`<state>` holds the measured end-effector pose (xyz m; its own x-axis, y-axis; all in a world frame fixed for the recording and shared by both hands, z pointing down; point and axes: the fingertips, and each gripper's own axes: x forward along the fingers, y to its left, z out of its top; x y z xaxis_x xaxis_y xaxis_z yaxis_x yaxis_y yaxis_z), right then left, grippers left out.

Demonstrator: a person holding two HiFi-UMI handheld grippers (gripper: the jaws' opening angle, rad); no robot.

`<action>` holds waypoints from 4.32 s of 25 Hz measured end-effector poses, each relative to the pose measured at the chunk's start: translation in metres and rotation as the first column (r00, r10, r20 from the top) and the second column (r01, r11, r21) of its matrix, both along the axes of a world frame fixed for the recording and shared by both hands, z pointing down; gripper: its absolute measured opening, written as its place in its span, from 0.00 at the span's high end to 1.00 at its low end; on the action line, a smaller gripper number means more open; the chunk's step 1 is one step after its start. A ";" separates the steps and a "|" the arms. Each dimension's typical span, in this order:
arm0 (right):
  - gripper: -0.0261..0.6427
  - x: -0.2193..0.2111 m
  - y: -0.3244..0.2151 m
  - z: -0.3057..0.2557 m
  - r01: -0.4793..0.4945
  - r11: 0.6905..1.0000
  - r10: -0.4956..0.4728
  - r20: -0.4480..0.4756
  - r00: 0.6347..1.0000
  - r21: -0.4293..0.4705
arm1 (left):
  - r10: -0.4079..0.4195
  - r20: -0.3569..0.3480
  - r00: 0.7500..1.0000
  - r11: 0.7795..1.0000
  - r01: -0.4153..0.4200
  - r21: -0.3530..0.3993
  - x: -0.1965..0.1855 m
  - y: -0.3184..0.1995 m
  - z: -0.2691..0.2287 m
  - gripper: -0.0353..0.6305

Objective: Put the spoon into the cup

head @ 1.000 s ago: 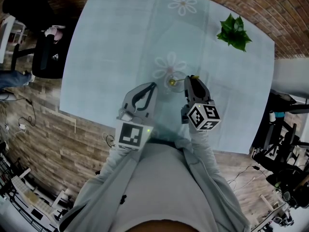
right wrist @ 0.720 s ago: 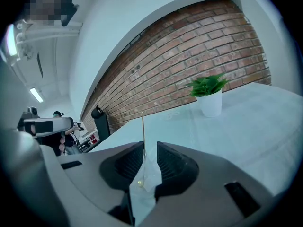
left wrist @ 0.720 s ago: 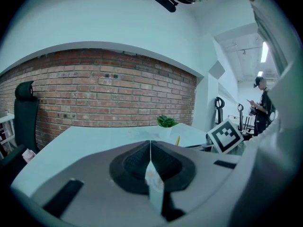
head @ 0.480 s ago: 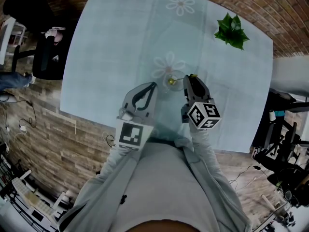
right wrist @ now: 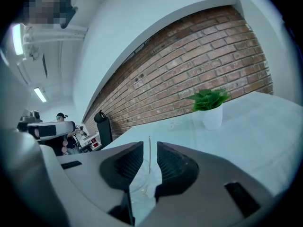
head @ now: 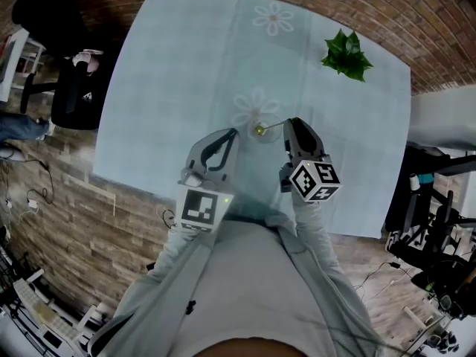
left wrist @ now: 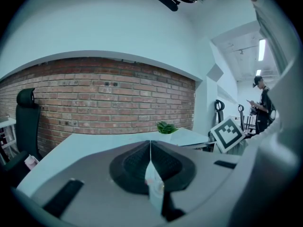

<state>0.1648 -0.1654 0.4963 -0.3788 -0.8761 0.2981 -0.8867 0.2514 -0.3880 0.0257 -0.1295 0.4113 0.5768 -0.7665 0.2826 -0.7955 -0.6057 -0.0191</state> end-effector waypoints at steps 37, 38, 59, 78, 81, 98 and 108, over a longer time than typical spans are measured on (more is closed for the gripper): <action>0.84 0.039 0.084 -0.153 0.074 0.949 0.010 -0.262 0.965 0.307 | 0.077 -0.035 0.996 0.994 -0.074 0.074 0.019 0.009 -0.047 0.92; 0.85 0.040 0.085 -0.154 0.068 0.947 0.021 -0.271 0.962 0.313 | 0.078 -0.034 0.996 0.994 -0.075 0.075 0.019 0.009 -0.047 0.92; 0.94 0.043 0.083 -0.153 0.031 0.939 0.066 -0.267 0.961 0.344 | 0.064 -0.033 0.997 0.996 -0.062 0.065 0.015 0.003 -0.043 0.92; 0.94 0.040 0.077 -0.148 0.028 0.941 0.059 -0.247 0.967 0.336 | 0.046 -0.032 0.998 0.998 -0.044 0.053 0.010 0.002 -0.037 0.92; 0.94 0.042 0.076 -0.147 0.019 0.942 0.067 -0.244 0.967 0.336 | 0.037 -0.040 0.999 0.998 -0.036 0.043 0.010 0.002 -0.037 0.92; 0.94 0.037 0.074 -0.138 0.043 0.952 0.034 -0.244 0.969 0.304 | 0.042 -0.029 0.999 0.998 -0.041 0.045 0.009 0.000 -0.034 0.92; 0.94 0.037 0.071 -0.137 0.047 0.953 0.029 -0.244 0.969 0.298 | 0.051 -0.029 0.998 0.998 -0.050 0.036 0.010 0.001 -0.031 0.92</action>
